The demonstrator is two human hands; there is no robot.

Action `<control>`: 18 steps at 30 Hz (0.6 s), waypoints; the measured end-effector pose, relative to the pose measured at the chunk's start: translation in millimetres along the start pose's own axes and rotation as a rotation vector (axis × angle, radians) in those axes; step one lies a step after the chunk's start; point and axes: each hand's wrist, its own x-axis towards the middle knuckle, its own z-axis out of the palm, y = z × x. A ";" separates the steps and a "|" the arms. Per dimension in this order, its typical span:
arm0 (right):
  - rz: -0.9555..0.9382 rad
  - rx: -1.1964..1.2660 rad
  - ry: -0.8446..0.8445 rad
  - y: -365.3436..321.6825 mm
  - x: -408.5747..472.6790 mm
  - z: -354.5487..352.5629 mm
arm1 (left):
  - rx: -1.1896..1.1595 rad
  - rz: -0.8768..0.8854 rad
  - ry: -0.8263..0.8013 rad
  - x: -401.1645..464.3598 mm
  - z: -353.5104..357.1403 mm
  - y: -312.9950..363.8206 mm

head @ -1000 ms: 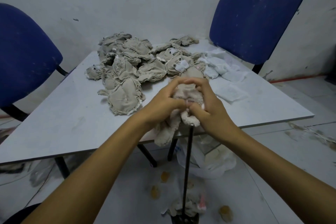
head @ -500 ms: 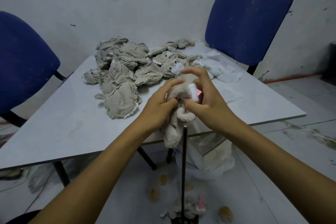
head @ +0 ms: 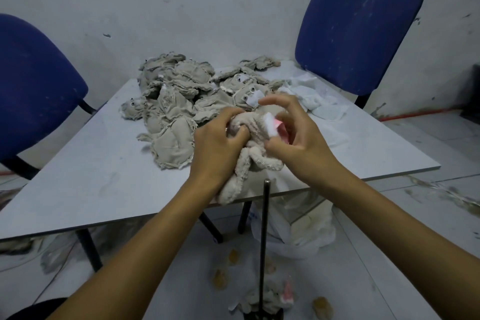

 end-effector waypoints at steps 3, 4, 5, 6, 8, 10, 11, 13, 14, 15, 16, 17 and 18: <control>-0.022 -0.019 0.005 0.3 0.3 -0.5 | -0.232 -0.062 -0.306 6.2 -3.6 1.8; -0.015 -0.031 0.010 -1.3 1.3 -2.0 | -0.378 -0.136 -0.457 8.5 -7.6 2.1; -0.002 -0.037 0.013 -3.5 2.3 -4.2 | -0.492 -0.202 -0.572 10.5 -11.5 1.5; 0.010 -0.033 0.012 -5.5 3.6 -7.2 | -0.565 -0.250 -0.644 11.1 -14.3 0.5; 0.011 0.004 -0.008 -8.1 5.6 -11.7 | -0.650 -0.307 -0.711 10.1 -17.4 -0.2; -0.012 0.056 -0.020 -9.6 7.5 -13.0 | -0.699 -0.349 -0.752 8.9 -19.0 0.5; -0.017 0.066 -0.007 -9.0 8.8 -14.0 | -0.692 -0.352 -0.736 10.0 -20.1 1.6; -0.005 0.041 0.053 -6.0 11.0 -17.7 | -0.599 -0.300 -0.609 14.0 -22.8 5.3; 0.003 -0.017 0.079 -3.9 11.6 -19.7 | -0.494 -0.248 -0.541 16.4 -24.0 8.0; 0.009 -0.123 0.079 -1.9 11.3 -21.0 | -0.337 -0.176 -0.502 18.2 -24.7 9.1; 0.013 -0.265 0.048 0.4 10.0 -21.9 | -0.133 -0.086 -0.489 19.4 -24.4 9.5; 0.019 -0.383 0.002 2.5 7.8 -21.5 | 0.073 -0.011 -0.469 19.8 -23.6 9.7; 0.020 -0.448 -0.025 3.6 5.8 -20.7 | 0.203 0.025 -0.446 19.1 -22.6 9.2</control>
